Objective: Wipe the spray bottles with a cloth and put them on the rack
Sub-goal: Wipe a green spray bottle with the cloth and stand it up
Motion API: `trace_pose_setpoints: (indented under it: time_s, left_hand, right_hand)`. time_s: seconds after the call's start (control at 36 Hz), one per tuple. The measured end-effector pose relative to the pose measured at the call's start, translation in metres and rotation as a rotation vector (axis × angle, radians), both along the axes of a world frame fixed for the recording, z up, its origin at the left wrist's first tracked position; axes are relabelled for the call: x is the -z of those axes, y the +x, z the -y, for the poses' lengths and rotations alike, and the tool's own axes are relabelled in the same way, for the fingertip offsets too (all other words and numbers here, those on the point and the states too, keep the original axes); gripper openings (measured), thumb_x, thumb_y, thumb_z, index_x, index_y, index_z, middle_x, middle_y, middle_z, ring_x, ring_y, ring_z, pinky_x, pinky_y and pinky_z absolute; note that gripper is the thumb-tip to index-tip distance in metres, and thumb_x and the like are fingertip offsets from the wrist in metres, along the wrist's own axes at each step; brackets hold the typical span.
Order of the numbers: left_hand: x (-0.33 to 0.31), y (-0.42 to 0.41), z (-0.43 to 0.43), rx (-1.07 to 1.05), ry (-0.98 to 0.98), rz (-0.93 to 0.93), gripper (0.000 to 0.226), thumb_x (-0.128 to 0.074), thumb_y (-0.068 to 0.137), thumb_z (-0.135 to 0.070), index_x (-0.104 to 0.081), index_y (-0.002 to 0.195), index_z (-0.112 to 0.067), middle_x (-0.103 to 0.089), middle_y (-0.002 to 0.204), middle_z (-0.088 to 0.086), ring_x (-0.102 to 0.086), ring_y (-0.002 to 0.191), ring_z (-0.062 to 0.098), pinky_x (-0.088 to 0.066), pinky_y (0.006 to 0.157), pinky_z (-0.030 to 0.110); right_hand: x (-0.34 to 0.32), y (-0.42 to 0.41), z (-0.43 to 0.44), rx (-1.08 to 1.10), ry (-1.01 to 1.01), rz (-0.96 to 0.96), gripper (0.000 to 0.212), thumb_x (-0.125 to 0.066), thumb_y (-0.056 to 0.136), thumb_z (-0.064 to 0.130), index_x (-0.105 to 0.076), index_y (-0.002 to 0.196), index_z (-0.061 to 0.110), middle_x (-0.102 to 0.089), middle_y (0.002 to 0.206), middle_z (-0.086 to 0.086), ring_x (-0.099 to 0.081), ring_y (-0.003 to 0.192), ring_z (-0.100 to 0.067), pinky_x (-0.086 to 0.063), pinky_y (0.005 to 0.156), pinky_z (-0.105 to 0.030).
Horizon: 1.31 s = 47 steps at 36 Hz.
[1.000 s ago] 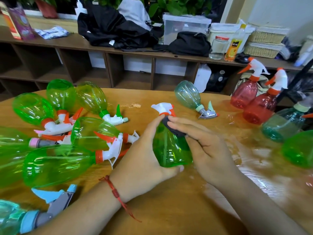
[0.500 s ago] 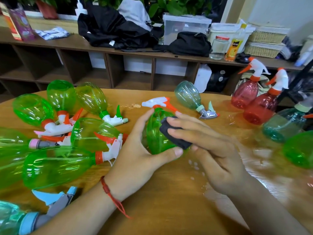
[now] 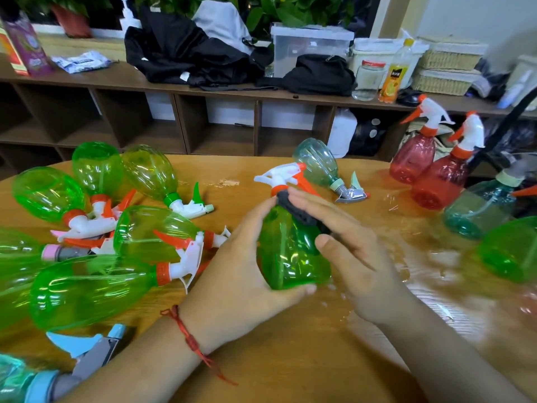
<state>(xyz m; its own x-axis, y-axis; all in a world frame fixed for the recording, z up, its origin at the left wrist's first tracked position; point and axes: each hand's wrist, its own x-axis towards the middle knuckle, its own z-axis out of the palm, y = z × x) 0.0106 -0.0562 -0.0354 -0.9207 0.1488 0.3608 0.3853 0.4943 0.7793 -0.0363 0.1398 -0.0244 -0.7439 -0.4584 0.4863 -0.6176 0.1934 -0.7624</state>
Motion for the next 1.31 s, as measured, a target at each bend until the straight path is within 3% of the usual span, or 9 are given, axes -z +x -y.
trace_pose_setpoints:
  time_s: [0.08,0.22,0.47,0.64,0.75,0.97,1.17,1.25,1.31]
  left_hand:
    - [0.002,0.001,-0.003,-0.002,0.035,-0.001,0.113,-0.098,0.072,-0.033,-0.028,0.160,-0.045,-0.056,0.144,-0.026,-0.059,0.131,-0.002,-0.048,0.104,0.015]
    - [0.001,-0.002,0.003,-0.083,0.150,0.016,0.116,-0.101,0.067,-0.037,-0.033,0.162,-0.040,-0.054,0.149,-0.030,-0.053,0.138,-0.005,-0.045,0.113,0.021]
    - [0.002,-0.012,0.019,-0.086,0.358,0.130,0.109,-0.105,0.063,-0.025,-0.046,0.155,-0.030,-0.069,0.138,-0.013,-0.066,0.129,0.007,-0.050,0.114,0.043]
    - [0.004,0.001,0.003,0.026,0.189,0.075,0.115,-0.102,0.066,-0.026,-0.037,0.159,-0.041,-0.054,0.150,-0.032,-0.051,0.141,-0.004,-0.042,0.116,0.019]
    - [0.006,0.004,-0.001,0.077,0.176,0.071,0.113,-0.102,0.067,-0.026,-0.035,0.157,-0.046,-0.054,0.148,-0.032,-0.054,0.138,-0.003,-0.045,0.111,0.016]
    - [0.006,-0.001,-0.001,0.010,0.020,0.062,0.117,-0.098,0.066,-0.053,-0.030,0.160,-0.046,-0.052,0.144,-0.037,-0.052,0.134,-0.012,-0.039,0.105,0.005]
    - [0.005,-0.002,0.000,-0.012,0.002,0.045,0.102,-0.099,0.070,-0.025,-0.040,0.151,-0.044,-0.063,0.131,-0.025,-0.063,0.122,-0.001,-0.048,0.094,0.010]
    - [0.005,-0.004,0.003,-0.070,0.097,0.062,0.111,-0.102,0.067,-0.026,-0.039,0.157,-0.043,-0.059,0.142,-0.030,-0.056,0.131,-0.009,-0.044,0.106,0.011]
    - [0.005,-0.009,0.012,-0.104,0.212,0.116,0.114,-0.104,0.065,-0.024,-0.040,0.158,-0.040,-0.064,0.140,-0.026,-0.061,0.127,-0.007,-0.048,0.111,0.023]
  right_hand:
    - [0.001,0.003,0.005,0.025,0.026,-0.047,0.045,-0.050,0.102,-0.002,-0.060,0.145,0.007,-0.056,0.156,0.000,-0.046,0.150,-0.019,-0.039,0.123,-0.051]
    - [-0.005,0.009,0.008,0.036,0.088,-0.178,0.043,-0.057,0.101,0.000,-0.063,0.142,0.008,-0.056,0.155,-0.001,-0.044,0.152,-0.019,-0.039,0.123,-0.046]
    - [-0.003,0.011,0.010,-0.052,0.144,-0.318,0.036,-0.056,0.102,-0.001,-0.066,0.136,0.003,-0.059,0.151,-0.008,-0.043,0.152,-0.027,-0.039,0.123,-0.050]
    - [-0.005,0.004,0.001,0.021,-0.001,-0.103,0.036,-0.049,0.107,0.004,-0.065,0.140,0.008,-0.062,0.150,0.001,-0.050,0.148,-0.020,-0.039,0.123,-0.047]
    - [-0.008,0.000,-0.001,0.009,-0.110,0.092,0.036,-0.048,0.108,0.007,-0.066,0.138,0.008,-0.066,0.145,0.003,-0.053,0.144,-0.016,-0.039,0.123,-0.046]
    - [0.004,-0.002,0.002,0.033,-0.012,0.044,0.035,-0.051,0.107,0.007,-0.068,0.138,0.011,-0.063,0.148,0.006,-0.050,0.147,-0.015,-0.039,0.124,-0.048]
    - [0.007,0.001,0.010,0.020,0.032,0.014,0.035,-0.053,0.107,0.005,-0.067,0.139,0.011,-0.063,0.149,0.007,-0.049,0.148,-0.013,-0.037,0.125,-0.039]
    - [0.004,0.004,0.011,0.014,0.037,-0.069,0.036,-0.053,0.105,0.000,-0.067,0.138,0.006,-0.063,0.149,0.001,-0.048,0.149,-0.018,-0.038,0.124,-0.042]
    - [0.005,0.007,0.011,-0.013,0.062,-0.129,0.035,-0.054,0.104,-0.001,-0.068,0.136,0.004,-0.063,0.148,-0.004,-0.046,0.150,-0.022,-0.038,0.124,-0.048]
